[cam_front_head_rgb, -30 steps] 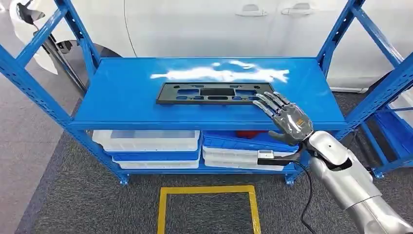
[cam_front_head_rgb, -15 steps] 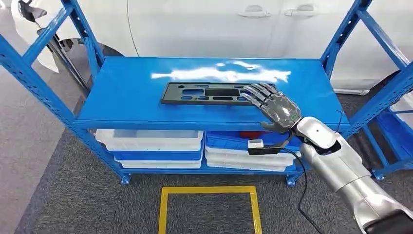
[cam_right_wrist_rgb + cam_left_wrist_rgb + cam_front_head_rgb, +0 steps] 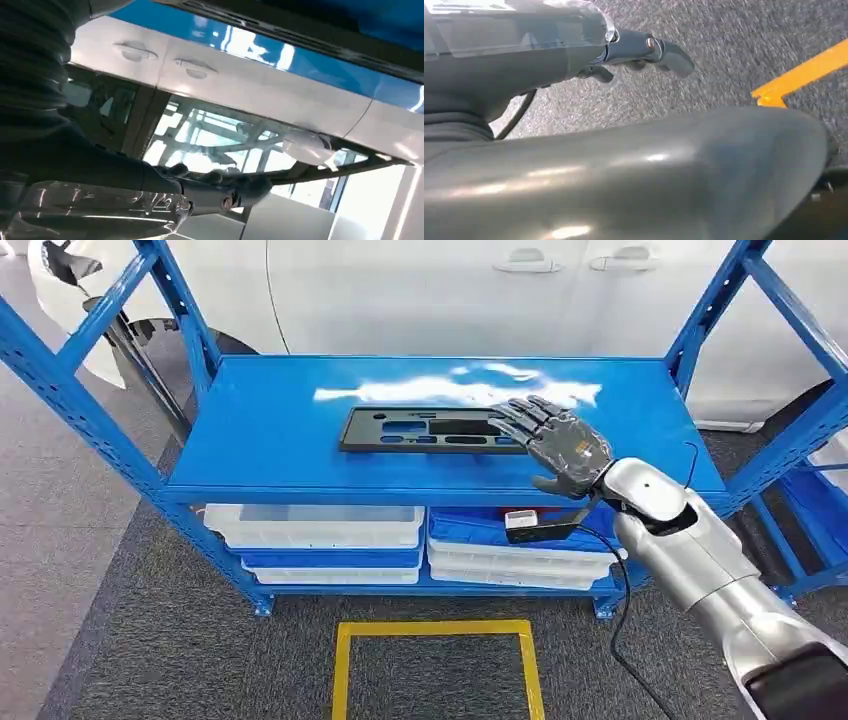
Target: Take the parts from the cabinet and place them on the table.
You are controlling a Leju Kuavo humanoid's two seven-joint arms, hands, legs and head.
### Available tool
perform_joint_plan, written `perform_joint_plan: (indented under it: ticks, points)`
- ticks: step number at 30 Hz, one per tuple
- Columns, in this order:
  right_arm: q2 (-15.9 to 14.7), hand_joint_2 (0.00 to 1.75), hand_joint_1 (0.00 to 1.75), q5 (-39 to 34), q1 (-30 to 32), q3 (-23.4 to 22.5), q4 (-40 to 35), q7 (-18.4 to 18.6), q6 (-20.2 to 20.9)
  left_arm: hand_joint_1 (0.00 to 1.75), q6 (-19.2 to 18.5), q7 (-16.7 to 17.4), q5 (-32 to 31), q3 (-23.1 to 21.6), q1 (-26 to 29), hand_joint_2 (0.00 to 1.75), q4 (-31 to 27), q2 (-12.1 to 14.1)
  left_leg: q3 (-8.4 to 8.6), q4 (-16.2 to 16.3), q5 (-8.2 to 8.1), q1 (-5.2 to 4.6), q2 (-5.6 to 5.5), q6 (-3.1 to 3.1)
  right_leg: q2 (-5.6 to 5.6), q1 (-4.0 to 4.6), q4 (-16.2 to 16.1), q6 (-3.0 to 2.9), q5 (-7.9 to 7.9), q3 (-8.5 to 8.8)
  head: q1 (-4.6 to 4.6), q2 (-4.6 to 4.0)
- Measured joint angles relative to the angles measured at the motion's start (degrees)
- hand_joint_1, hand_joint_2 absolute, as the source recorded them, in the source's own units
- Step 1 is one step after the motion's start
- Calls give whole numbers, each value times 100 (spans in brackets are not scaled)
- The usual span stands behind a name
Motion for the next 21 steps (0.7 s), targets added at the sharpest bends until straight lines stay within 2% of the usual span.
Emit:
perform_joint_plan:
  ticks: [1, 2, 3, 5, 6, 7, 8, 9, 10, 11, 12, 13, 17, 21]
  points:
    - [11, 175, 0, 0, -5, 20, 11, 4, -7, 0, 0, 0, -2, 0, -4, 0, 0, 2, 0, 9, -17, -45, -2, -29, -1, -74, -58, -40, 29, 21, 2, 0]
    - [35, 175, 0, 24, -22, 52, 20, 30, -26, 0, 2, 0, -4, 0, -3, 0, 0, 4, -30, 92, -91, -17, 2, -84, -11, -85, -88, -54, 45, 49, 2, 0]
    - [53, 175, 0, 39, -43, 68, 31, 66, -59, 0, 2, 0, -4, 0, -7, 0, 0, 4, -137, 331, -258, 5, 9, -141, -17, -96, -91, -77, 46, 51, 0, 0]
    - [94, 175, 0, 70, -49, 105, 55, 129, -129, 0, 0, 0, -7, 0, -8, 0, 0, 4, -552, 1212, -678, 76, 10, -222, -20, -95, -90, -86, 44, 49, 0, 0]
    - [101, 175, 0, 79, -40, 129, 68, 144, -144, 0, 0, 0, -13, 0, -5, 0, 0, 4, -746, 1605, -803, 101, 12, -256, -21, -97, -89, -86, 43, 48, 2, 0]
    - [118, 175, 0, 85, -19, 160, 81, 162, -162, 0, 0, 0, -20, 0, -1, 0, 0, 4, -851, 1784, -786, 130, 12, -280, -21, -105, -88, -81, 39, 50, 0, 0]
    - [127, 175, 0, 90, -5, 184, 94, 171, -171, 0, 0, 0, -20, 0, -2, 0, 0, 4, -801, 1654, -644, 149, 13, -298, -20, -116, -86, -71, 34, 56, 0, 0]
    - [129, 175, 0, 107, -6, 208, 103, 181, -170, 0, 0, 0, -20, 0, -5, 0, 0, 4, -638, 1297, -417, 163, 14, -310, -18, -132, -79, -56, 27, 62, 2, 0]
    - [133, 175, 0, 113, -15, 223, 105, 192, -170, 0, 0, 0, -20, 0, -7, 0, 0, 4, -369, 740, -124, 178, 15, -320, -17, -152, -71, -29, 12, 78, 0, 0]
    - [153, 175, 0, 120, -37, 238, 107, 199, -170, 0, 0, 2, -20, 0, -9, 0, 0, 4, -120, 236, 96, 194, 15, -324, -14, -161, -61, 2, -4, 93, 0, 0]
    - [162, 175, 0, 120, -63, 254, 114, 201, -170, 0, 0, 2, -20, 0, -13, 0, 2, 2, -23, 74, 6, 163, 6, -300, -3, -131, -49, 49, -12, 85, 0, 0]
    - [162, 175, 0, 120, -89, 265, 129, 201, -168, 0, 2, 0, -17, 0, -20, 0, 2, 2, -14, 22, 4, 146, -1, -205, 0, -129, -44, 88, -2, 65, 2, 0]
    - [195, 175, 0, 120, -102, 306, 160, 201, -168, 0, 2, 2, -15, 0, -25, 0, 2, 0, -10, -44, 50, 145, 3, -36, -4, -152, -84, 230, -1, 74, 2, 0]
    - [195, 175, 0, 120, -102, 306, 160, 201, -168, 0, 2, 2, -15, 0, -25, 0, 2, 0, -10, -44, 50, 145, 3, -36, -4, -152, -84, 230, -1, 74, 2, 0]
